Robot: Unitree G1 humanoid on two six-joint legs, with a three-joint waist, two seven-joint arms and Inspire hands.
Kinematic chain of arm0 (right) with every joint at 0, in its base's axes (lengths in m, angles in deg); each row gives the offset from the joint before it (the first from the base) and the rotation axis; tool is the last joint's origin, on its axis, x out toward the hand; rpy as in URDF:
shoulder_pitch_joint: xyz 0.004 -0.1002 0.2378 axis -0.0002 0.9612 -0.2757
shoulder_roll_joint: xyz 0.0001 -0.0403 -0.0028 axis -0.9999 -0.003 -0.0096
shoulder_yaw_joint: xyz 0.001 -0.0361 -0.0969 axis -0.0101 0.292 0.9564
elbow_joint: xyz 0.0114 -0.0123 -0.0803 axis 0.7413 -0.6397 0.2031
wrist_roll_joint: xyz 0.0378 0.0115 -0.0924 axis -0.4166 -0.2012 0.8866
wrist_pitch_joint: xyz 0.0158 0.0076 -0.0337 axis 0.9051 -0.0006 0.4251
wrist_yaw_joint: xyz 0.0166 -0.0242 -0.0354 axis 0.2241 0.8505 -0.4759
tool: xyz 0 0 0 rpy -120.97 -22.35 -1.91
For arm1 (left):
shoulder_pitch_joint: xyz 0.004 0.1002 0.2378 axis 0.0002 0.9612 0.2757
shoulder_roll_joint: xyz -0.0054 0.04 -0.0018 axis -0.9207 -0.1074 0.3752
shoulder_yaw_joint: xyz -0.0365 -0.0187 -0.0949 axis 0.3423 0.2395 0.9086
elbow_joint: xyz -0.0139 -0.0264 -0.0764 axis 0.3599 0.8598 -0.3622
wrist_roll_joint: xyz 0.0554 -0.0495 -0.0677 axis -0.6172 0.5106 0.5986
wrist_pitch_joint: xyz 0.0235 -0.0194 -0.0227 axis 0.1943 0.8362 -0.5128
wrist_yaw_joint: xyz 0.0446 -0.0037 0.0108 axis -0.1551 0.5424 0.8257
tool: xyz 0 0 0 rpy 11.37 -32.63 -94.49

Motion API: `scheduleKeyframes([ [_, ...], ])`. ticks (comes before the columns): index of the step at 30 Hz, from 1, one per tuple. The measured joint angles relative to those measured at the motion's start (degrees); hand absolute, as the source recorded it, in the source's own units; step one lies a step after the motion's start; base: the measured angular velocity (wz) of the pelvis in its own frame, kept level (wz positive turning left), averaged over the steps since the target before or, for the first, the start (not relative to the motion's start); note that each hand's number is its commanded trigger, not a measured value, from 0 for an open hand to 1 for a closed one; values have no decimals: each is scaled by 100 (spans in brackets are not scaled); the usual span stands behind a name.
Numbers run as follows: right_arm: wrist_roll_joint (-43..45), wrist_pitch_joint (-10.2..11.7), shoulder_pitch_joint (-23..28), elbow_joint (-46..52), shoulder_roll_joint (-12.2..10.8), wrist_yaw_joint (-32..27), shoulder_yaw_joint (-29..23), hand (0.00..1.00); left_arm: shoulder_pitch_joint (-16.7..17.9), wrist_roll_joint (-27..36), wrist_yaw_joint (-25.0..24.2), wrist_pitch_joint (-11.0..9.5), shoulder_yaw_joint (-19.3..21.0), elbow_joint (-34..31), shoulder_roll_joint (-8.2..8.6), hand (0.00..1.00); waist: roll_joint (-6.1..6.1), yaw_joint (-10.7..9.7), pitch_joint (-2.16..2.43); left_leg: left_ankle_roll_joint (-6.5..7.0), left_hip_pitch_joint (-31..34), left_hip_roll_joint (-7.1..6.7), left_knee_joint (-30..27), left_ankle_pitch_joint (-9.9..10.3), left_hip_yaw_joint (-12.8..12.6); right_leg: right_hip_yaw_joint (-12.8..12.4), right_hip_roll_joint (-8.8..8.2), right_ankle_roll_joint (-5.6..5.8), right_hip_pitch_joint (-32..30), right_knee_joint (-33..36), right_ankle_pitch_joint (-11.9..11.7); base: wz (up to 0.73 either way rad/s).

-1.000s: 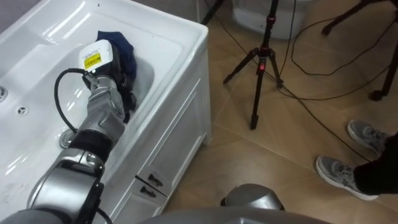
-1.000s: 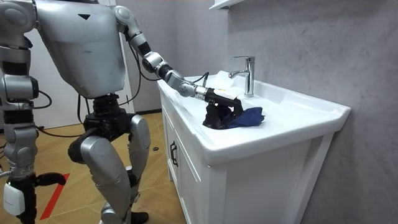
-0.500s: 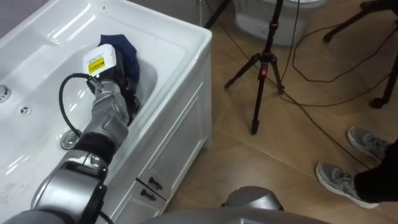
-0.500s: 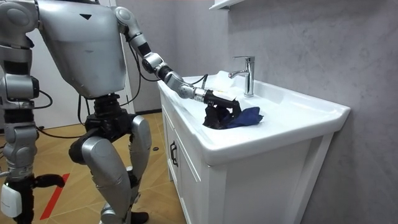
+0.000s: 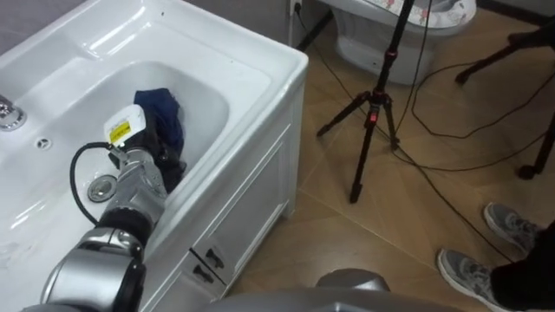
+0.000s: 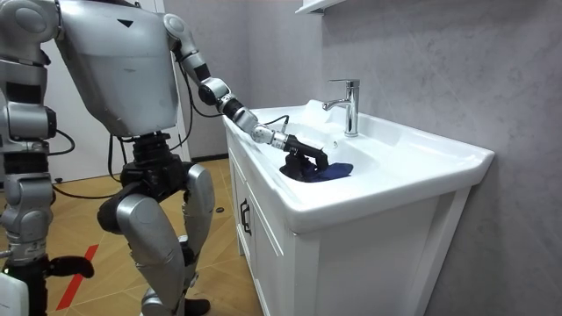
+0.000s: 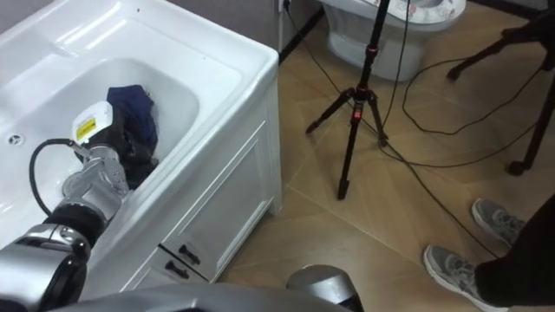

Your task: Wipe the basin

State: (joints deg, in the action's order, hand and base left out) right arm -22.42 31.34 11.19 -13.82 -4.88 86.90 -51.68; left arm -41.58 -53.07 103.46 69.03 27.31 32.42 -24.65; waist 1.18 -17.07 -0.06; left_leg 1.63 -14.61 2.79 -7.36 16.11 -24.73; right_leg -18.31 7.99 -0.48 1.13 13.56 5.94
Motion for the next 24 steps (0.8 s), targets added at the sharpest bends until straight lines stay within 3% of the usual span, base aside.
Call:
scheduleKeyframes([
  [5,-29,-9,-7,-4,-133,-48,19,0,101,10,-23,-37,30,-1,51,100,44,92,42,-7,-3,6,-28,-1,173,162,-67,-43,30,-11,34,16],
  [14,-45,-5,-61,-6,-162,1,-41,0,208,-14,-130,-79,283,-117,176,100,54,320,38,-30,-17,17,-29,-16,453,354,-115,-85,193,-49,95,16],
  [19,-58,-11,-129,-9,-225,-1,-248,0,517,-64,-184,-116,488,-413,172,100,80,395,34,-51,-50,36,-13,-28,582,507,-136,-120,292,-140,108,14],
  [24,-124,38,-284,-169,-210,6,-310,0,590,-426,-197,-198,841,-352,125,100,99,695,30,-62,-81,38,-20,-34,770,639,-147,-159,376,-202,121,10],
])
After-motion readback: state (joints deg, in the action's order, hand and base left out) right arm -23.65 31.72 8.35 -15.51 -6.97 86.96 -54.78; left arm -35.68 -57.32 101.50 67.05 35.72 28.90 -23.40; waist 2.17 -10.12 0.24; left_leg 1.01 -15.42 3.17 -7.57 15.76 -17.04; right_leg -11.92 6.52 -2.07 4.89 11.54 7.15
